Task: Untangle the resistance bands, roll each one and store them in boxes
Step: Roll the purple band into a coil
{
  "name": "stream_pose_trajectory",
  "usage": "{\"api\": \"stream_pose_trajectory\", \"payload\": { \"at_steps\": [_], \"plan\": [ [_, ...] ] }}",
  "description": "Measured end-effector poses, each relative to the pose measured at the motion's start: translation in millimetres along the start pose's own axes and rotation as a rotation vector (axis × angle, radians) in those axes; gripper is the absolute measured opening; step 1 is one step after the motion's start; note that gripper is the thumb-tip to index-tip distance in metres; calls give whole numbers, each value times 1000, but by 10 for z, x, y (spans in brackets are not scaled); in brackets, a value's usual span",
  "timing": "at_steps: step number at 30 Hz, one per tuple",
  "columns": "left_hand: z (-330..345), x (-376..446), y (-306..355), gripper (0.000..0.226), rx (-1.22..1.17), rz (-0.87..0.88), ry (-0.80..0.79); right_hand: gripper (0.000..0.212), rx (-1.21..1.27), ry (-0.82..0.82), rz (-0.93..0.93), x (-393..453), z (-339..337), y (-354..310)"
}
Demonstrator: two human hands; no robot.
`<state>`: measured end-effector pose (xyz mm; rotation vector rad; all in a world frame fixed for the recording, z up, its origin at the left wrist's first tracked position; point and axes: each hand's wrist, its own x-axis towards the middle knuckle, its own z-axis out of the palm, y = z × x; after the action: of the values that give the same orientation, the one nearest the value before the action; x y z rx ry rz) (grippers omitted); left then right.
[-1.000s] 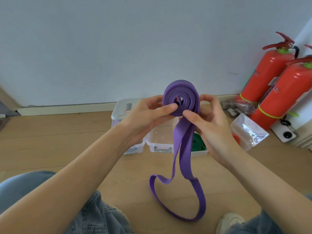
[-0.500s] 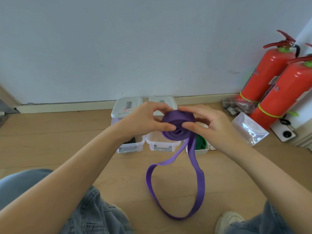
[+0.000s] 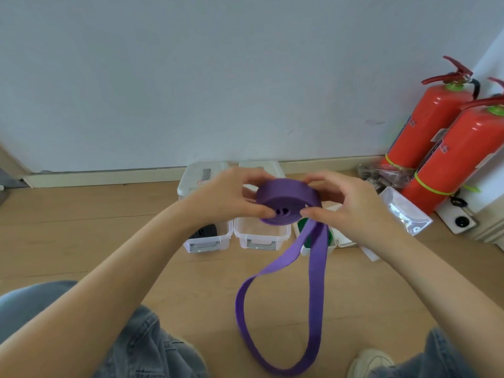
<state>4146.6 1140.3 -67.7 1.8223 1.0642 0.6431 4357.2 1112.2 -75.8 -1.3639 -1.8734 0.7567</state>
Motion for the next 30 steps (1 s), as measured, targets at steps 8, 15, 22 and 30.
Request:
{"api": "stream_pose_trajectory", "payload": {
  "at_steps": [8, 15, 22, 30],
  "plan": [
    [115, -1, -30, 32, -190, -34, 6, 47, 202, -35, 58, -4, -31, 8],
    [68, 9, 78, 44, -495, -75, 50, 51, 508, 62, 143, 7, 26, 13],
    [156, -20, 28, 28, 96, -49, -105, 39, -89, -125, -3, -20, 14, -4],
    [75, -26, 64, 47, -551, -77, 83, 58, 653, 37, 96, -12, -24, 19]
  ]
}}
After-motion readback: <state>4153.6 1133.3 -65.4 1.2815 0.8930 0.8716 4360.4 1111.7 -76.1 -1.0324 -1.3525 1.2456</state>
